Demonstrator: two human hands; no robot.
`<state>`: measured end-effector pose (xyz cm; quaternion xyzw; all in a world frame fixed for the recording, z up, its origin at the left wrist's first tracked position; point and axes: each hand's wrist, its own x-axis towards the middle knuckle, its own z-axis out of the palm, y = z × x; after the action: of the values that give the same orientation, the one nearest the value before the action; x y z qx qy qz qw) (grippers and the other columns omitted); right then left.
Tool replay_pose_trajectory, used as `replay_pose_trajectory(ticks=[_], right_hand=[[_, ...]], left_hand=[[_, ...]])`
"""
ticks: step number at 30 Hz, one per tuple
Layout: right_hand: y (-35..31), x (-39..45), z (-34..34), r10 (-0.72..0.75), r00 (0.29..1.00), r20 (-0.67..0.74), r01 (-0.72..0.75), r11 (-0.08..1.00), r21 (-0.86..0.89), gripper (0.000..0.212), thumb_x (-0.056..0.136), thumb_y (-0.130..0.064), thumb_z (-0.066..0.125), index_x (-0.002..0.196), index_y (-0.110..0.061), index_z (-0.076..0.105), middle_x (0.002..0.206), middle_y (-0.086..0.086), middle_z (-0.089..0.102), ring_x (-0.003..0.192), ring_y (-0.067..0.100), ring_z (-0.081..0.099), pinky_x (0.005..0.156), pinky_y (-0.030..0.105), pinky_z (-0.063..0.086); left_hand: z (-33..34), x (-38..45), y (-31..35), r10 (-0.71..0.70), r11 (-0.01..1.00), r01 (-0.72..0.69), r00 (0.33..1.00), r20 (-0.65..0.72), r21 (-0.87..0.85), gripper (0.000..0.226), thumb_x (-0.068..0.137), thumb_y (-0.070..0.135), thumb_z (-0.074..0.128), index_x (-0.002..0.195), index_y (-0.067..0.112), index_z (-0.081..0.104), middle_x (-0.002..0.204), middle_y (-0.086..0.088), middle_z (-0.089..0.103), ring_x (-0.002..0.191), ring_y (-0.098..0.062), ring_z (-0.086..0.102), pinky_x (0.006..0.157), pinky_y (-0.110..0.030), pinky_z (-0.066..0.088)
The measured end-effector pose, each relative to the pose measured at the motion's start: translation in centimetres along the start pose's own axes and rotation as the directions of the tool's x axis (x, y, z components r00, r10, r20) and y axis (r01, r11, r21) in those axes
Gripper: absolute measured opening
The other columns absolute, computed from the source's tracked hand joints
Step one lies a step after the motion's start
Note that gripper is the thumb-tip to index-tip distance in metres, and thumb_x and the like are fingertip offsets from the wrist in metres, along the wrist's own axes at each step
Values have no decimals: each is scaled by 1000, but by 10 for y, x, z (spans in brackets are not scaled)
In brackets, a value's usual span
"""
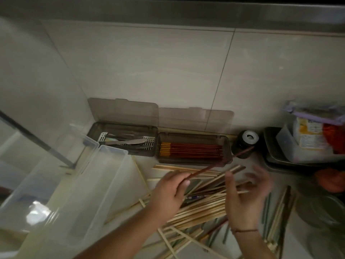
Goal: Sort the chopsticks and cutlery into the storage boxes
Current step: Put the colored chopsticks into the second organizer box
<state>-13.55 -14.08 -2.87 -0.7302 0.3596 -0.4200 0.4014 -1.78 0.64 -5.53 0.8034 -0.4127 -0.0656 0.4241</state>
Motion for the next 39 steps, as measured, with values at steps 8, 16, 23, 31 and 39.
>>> replay_pose_trajectory(ticks=[8,16,23,31,39], right_hand=[[11,81,36,-659,419,625,906,345,-243,16,87,-27,64,98,-23,74,92,-4,72,85,24,65,83,42,47],[23,127,86,-241,593,768,712,602,-361,17,87,-20,68,102,-23,73,101,0,71,94,25,61,76,34,51],[30,125,122,170,399,901,735,528,-425,20,90,-35,59,110,-35,63,113,-4,65,104,18,58,85,27,47],[34,127,138,167,361,917,802,446,-397,9,87,-28,61,95,-26,58,102,0,62,90,21,58,70,28,45],[44,131,142,211,357,910,781,466,-415,10,86,-34,62,95,-32,59,106,-3,61,93,20,58,78,33,51]], left_hand=[[-39,52,-42,210,916,-222,975,72,334,31,97,31,42,111,20,68,94,4,67,86,-19,56,74,-38,46],[-56,73,-59,-155,930,170,985,-72,325,55,85,31,70,135,20,50,135,0,48,127,-19,45,107,-42,38],[-56,57,-82,-173,950,158,984,33,269,53,83,27,72,132,20,52,134,2,47,121,-18,49,101,-44,46],[-54,50,-88,-132,963,108,988,82,245,52,82,27,71,131,23,53,131,6,47,121,-13,47,100,-40,46],[-53,37,-79,-9,955,-15,997,81,296,44,82,27,68,124,21,59,127,4,50,117,-16,47,99,-38,44]])
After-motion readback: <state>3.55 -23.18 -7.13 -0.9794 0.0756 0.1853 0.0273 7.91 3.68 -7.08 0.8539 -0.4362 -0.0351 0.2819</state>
